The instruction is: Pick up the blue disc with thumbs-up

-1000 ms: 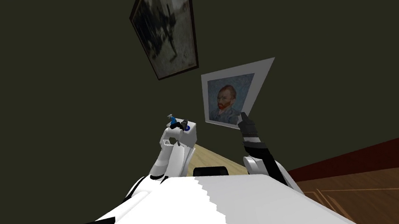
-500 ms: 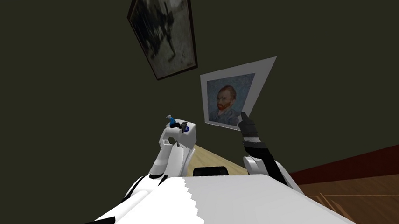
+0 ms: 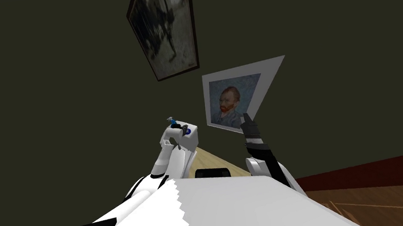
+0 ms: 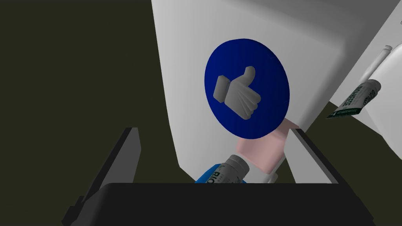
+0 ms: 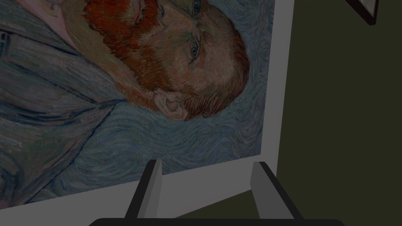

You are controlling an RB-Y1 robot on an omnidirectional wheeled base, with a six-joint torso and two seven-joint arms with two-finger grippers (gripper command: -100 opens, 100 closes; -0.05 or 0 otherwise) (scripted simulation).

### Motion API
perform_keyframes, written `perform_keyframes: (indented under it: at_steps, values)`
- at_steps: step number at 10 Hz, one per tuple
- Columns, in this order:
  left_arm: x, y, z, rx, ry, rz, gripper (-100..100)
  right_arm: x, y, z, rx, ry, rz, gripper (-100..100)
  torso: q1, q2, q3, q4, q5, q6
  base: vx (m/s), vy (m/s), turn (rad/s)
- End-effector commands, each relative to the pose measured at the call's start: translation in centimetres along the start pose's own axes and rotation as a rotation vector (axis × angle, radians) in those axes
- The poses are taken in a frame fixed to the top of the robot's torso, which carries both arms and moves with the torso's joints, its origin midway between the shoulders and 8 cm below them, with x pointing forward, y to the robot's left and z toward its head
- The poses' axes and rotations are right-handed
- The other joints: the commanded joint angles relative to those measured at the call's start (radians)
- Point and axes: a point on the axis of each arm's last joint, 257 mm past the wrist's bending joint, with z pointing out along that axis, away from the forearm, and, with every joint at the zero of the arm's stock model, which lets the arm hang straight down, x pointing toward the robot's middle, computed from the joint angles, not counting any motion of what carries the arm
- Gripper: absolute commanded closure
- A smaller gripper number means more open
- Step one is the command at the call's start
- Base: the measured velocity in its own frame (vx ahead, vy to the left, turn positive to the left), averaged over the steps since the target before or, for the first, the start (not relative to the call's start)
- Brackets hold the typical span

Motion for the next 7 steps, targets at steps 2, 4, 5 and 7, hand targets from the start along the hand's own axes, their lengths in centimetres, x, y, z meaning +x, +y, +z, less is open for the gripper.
perform_keyframes:
  at_steps: [2,4,5,7]
  values:
    - [-0.4,2.1,0.0,-0.075,0.006,-0.014,-100,0.0,0.0,0.0,0.0,0.0,0.0,0,-0.001,0.001,0.0,0.0,0.0,0.0,0.062,-0.013,0.006]
    - [-0.6,3.2,0.0,-0.116,0.009,-0.023,-100,0.0,0.0,0.0,0.0,0.0,0.0,0,0.0,0.0,0.0,0.0,0.0,0.0,0.068,-0.002,0.005]
    - [-0.8,4.2,-0.1,-0.152,0.013,-0.031,-100,0.0,0.0,0.0,0.0,0.0,0.0,0,0.0,0.001,0.0,0.0,0.0,0.0,0.041,-0.003,0.002]
    - [-1.0,5.1,-0.2,-0.186,0.016,-0.039,-100,0.0,0.0,0.0,0.0,0.0,0.0,0,0.0,0.001,0.0,0.0,0.0,0.0,0.064,-0.005,0.003]
